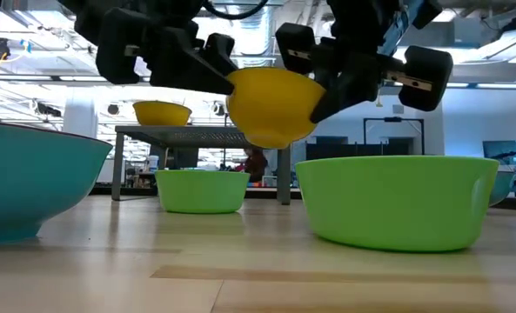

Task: Pick & Place Mini bowls
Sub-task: Stack the left yellow patterned bowl on the yellow patterned bowl on the shelf

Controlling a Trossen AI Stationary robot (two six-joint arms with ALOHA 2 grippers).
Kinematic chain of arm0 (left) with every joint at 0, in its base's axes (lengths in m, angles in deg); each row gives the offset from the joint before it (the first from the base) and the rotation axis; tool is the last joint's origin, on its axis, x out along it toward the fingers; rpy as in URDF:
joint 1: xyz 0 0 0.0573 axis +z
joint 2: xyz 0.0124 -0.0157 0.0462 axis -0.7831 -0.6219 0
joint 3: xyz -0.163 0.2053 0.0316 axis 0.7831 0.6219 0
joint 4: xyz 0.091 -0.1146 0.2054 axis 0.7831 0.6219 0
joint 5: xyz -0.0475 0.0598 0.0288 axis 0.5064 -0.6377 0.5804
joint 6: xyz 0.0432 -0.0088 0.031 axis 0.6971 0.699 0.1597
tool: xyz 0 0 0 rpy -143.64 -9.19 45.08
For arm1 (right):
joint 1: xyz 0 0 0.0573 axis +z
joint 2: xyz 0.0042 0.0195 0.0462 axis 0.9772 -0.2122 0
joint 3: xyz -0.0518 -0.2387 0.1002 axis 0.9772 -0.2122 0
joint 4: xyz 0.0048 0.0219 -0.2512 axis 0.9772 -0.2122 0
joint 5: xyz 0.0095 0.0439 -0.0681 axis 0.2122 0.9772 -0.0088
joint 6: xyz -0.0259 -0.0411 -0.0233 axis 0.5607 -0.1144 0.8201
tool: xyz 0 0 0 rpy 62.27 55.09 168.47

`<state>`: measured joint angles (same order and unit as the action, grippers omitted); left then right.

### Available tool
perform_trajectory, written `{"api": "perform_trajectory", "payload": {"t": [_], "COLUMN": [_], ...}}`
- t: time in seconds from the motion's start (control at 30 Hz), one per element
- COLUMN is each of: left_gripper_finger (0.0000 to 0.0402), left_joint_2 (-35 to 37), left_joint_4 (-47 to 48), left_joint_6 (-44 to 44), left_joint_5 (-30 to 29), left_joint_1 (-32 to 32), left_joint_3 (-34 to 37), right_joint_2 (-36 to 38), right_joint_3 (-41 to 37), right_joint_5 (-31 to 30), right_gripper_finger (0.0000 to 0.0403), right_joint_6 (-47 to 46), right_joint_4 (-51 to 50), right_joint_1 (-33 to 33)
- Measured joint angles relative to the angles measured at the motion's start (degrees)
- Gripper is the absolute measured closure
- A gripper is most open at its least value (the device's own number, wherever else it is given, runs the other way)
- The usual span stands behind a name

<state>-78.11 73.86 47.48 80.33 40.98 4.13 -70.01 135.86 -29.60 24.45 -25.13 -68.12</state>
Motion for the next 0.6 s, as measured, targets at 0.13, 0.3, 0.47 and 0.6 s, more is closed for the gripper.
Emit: {"api": "perform_trajectory", "payload": {"t": [0.13, 0.3, 0.47, 0.6], "left_gripper_finger": [0.0217, 0.0238, 0.0282, 0.032], "left_joint_2": [-0.7, -0.6, -0.4, -0.5], "left_joint_4": [0.5, 0.5, 0.7, 1.4], "left_joint_6": [1.6, 6.6, 9.0, 9.0], "left_joint_5": [0.5, 1.7, 3.1, 4.5], "left_joint_1": [0.0, 0.0, -0.1, -0.1], "left_joint_3": [0.0, 0.0, 0.0, 0.1], "right_joint_2": [0.0, 0.0, 0.0, 0.0], "right_joint_3": [0.0, 1.1, 3.0, 3.5], "right_joint_5": [0.0, 1.7, 3.3, 3.4], "right_gripper_finger": [0.0375, 0.0383, 0.0378, 0.0358], "right_joint_6": [0.0, -0.2, -0.2, 0.0], "right_joint_4": [1.1, 1.1, 0.4, 0.9], "right_joint_1": [0.0, 0.0, -0.2, -0.3]}}
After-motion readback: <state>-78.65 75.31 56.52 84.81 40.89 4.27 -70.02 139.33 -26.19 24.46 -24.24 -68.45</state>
